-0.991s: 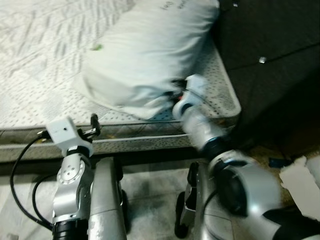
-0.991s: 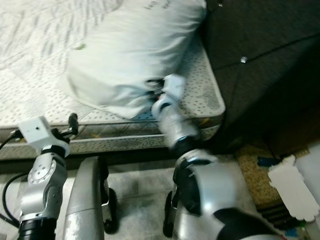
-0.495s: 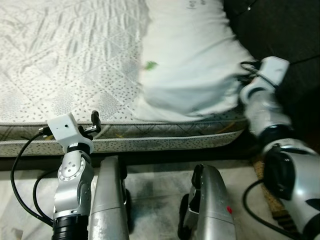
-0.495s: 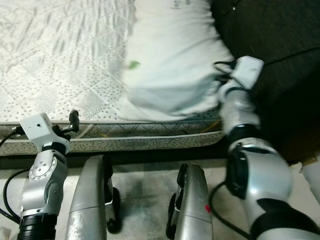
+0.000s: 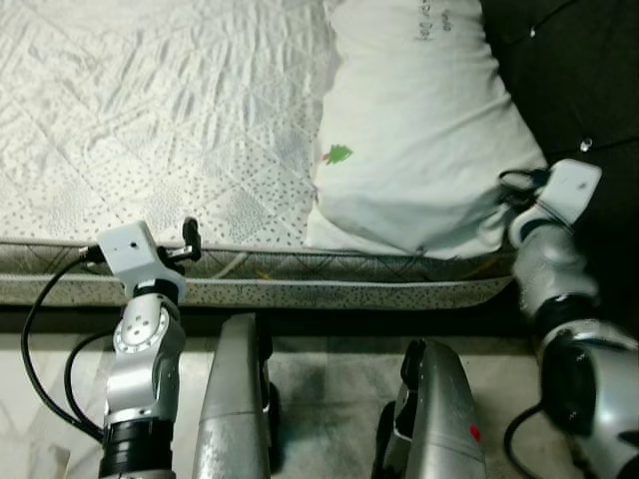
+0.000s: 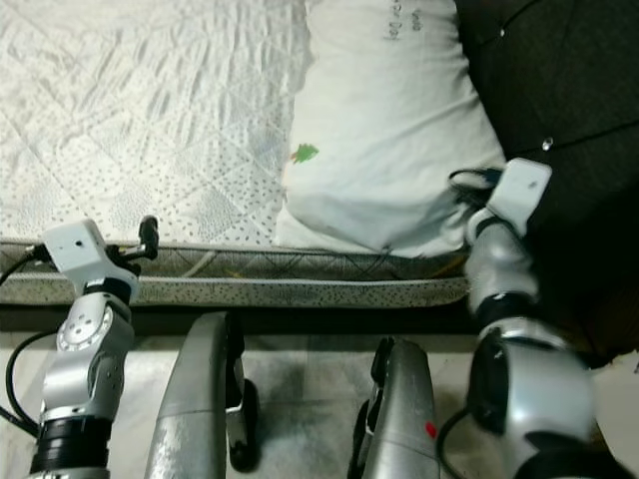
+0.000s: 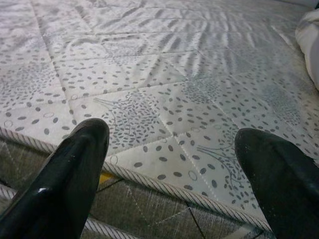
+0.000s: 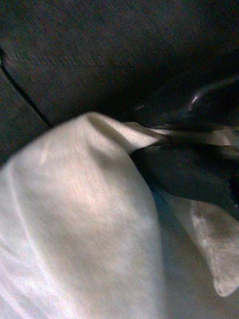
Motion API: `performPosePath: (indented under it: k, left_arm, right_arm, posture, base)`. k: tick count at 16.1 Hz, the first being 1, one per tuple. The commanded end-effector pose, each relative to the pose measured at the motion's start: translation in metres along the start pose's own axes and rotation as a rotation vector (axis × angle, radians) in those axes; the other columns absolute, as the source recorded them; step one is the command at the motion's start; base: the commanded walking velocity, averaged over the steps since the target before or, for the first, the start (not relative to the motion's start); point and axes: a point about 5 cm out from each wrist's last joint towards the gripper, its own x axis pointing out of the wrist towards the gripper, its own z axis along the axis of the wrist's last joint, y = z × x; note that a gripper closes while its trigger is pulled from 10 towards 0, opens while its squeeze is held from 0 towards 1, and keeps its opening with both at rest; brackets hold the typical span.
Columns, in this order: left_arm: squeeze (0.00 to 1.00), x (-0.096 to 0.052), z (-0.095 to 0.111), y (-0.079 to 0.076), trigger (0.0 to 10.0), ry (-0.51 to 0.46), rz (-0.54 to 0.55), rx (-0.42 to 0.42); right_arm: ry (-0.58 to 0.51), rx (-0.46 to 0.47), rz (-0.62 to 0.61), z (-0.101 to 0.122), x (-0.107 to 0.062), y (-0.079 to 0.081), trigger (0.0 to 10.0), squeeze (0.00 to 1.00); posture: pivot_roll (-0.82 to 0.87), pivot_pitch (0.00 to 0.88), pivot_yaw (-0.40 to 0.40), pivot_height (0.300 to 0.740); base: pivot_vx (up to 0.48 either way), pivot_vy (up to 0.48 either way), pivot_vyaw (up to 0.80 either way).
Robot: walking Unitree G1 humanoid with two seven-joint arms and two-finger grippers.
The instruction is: Clean up the room
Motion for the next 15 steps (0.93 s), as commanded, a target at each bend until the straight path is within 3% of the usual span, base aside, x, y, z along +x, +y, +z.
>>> performPosePath:
  k: [1,3,5,7,8,10,15]
  left_arm:
    - [0.0,0.0,-0.003,0.001,10.0,0.011,-0.001,0.012]
    - [0.0,0.004,-0.003,-0.001,10.0,0.013,-0.004,0.015]
    - [0.0,0.005,-0.001,0.003,10.0,0.006,0.006,0.011]
    - [0.0,0.006,0.001,0.009,10.0,-0.003,0.038,0.003]
    - [0.0,0.005,0.001,0.01,10.0,-0.004,0.05,-0.003]
    - [0.0,0.003,-0.002,0.013,10.0,0.002,0.069,-0.007]
    - [0.0,0.005,-0.004,0.017,10.0,0.013,0.099,-0.023]
  right_arm:
    - [0.059,-0.001,0.006,-0.018,-0.005,-0.002,0.0,0.0]
    - [0.071,0.006,0.123,-0.007,0.0,0.022,0.0,0.0]
    - [0.029,-0.038,0.139,0.012,0.005,0.025,0.0,0.0]
    - [-0.058,-0.067,0.023,0.044,0.012,0.009,0.0,0.0]
    - [-0.059,-0.077,-0.04,0.05,0.014,-0.001,0.0,0.0]
    - [-0.036,-0.007,-0.152,0.055,0.014,-0.02,0.0,0.0]
    - [-0.068,-0.079,-0.364,0.069,0.01,-0.069,0.0,0.0]
  posture:
    - [0.11,0.12,0.014,0.532]
    - [0.12,0.114,0.017,0.532]
    - [0.12,0.11,0.013,0.532]
    - [0.12,0.103,0.003,0.532]
    - [0.13,0.1,-0.004,0.532]
    - [0.13,0.099,-0.008,0.532]
    - [0.13,0.1,-0.012,0.532]
  base:
    - [0.0,0.0,0.0]
    - [0.0,0.0,0.0]
    - [0.0,0.0,0.0]
    - [0.0,0.0,0.0]
    - [0.0,0.0,0.0]
    - [0.0,0.0,0.0]
    - [0.0,0.0,0.0]
